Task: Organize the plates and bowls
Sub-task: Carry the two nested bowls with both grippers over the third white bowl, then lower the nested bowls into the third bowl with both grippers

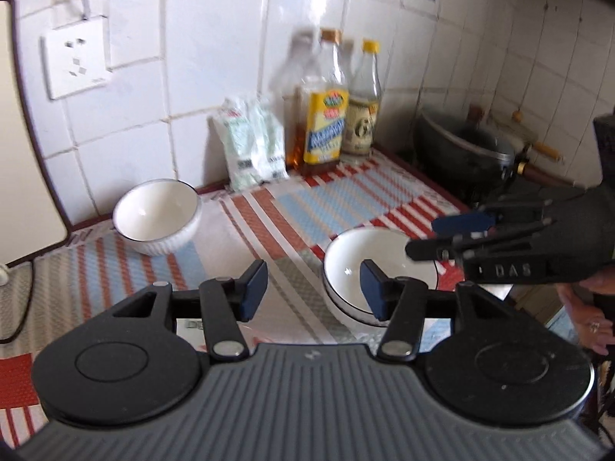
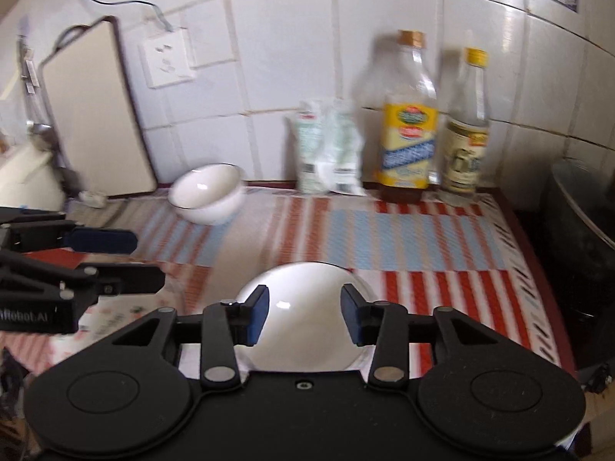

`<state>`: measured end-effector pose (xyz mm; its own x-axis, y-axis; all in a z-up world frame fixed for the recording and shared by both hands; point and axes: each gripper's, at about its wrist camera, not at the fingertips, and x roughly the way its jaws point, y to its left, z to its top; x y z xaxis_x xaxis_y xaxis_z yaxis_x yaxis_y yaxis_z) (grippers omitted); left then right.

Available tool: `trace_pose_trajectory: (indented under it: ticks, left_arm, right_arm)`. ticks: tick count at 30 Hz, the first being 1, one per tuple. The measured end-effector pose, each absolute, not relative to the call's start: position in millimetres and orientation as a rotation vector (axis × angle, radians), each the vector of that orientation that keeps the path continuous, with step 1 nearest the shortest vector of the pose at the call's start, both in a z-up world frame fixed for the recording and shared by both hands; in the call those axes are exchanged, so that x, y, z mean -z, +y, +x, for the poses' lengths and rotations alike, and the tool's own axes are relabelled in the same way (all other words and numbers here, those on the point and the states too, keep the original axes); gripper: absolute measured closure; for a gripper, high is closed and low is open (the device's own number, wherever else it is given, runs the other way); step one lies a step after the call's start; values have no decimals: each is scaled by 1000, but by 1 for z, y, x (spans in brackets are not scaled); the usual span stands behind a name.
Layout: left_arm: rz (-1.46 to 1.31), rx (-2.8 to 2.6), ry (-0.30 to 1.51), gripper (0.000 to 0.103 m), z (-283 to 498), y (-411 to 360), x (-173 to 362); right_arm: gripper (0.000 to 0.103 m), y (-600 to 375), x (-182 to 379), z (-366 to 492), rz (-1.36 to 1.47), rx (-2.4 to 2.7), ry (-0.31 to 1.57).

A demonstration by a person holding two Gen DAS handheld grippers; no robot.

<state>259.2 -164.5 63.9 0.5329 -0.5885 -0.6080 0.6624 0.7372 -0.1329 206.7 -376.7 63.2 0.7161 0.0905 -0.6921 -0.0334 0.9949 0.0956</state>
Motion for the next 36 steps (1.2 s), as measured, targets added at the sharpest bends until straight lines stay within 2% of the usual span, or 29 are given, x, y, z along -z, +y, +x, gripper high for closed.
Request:
trace_pose_trajectory:
  ticks: [6,15,28,36]
  left_arm:
    - [101,734,569,42,260,-125,-89]
    - [72,654,480,30,282,-81,-86]
    - [-28,482,567,30,380,-44,-18]
    - [-79,459,649,32,432,-55,21]
  right_arm:
    - [39,-343,-78,212,101,-175,744]
    - [36,-290,-68,251,112,-259,741]
    - [35,-252,-21,348,191,-195,744]
    - [35,-249,8,395,141,-78,781]
